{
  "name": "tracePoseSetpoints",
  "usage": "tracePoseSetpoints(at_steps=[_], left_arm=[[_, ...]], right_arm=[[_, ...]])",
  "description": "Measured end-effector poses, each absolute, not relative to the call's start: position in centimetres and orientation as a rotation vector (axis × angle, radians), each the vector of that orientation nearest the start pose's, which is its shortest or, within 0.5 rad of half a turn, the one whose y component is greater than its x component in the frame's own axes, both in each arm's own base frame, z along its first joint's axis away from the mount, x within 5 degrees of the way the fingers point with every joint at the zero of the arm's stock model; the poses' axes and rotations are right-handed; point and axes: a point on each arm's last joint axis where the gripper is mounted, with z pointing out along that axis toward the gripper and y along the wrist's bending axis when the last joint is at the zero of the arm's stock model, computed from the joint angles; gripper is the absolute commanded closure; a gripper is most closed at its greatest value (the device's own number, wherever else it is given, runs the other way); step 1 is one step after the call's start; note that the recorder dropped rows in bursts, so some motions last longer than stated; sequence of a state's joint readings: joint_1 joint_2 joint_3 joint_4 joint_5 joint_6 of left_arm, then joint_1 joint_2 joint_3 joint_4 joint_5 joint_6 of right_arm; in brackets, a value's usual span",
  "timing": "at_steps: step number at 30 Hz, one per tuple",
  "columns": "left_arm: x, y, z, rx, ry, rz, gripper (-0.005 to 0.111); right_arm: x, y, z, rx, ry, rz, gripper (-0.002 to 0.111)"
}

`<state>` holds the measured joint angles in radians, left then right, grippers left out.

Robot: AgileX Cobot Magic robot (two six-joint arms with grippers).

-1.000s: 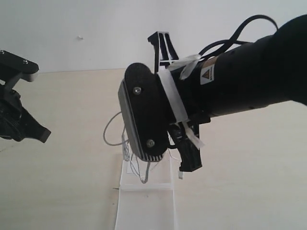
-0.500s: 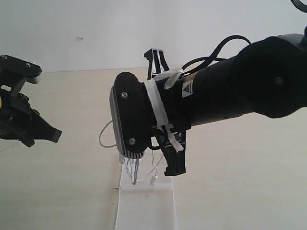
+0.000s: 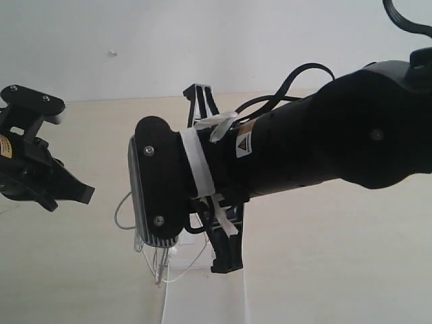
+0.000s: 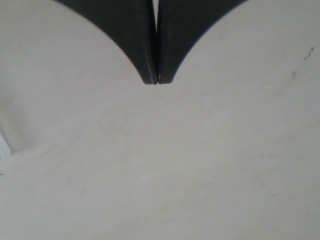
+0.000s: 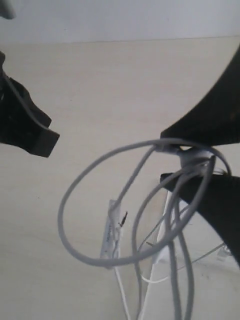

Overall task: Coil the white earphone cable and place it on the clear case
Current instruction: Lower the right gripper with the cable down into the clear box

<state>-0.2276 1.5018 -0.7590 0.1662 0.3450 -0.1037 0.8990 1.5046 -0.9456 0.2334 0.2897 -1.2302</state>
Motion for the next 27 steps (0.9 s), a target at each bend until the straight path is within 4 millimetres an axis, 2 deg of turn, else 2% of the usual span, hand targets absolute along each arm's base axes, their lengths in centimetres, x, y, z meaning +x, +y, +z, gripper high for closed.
tracePoseSetpoints(at_steps=[7,14,27], left_arm=[[27.5,-5.9,19.2,0.325,2.557,-0.004,0.107],[27.5,-5.9,19.2,0.325,2.557,-0.004,0.107],[27.5,-5.9,19.2,0.319,2.558,-0.008,0.107]], right_arm=[[19.2,25.3,24.5,-1.882,1.442,0.090,0.108],[19.0,25.4,24.3,-1.904,1.474,0.115,0.108],[19.3,26.2,20.4,-2.013,1.594,0.160,0.108]])
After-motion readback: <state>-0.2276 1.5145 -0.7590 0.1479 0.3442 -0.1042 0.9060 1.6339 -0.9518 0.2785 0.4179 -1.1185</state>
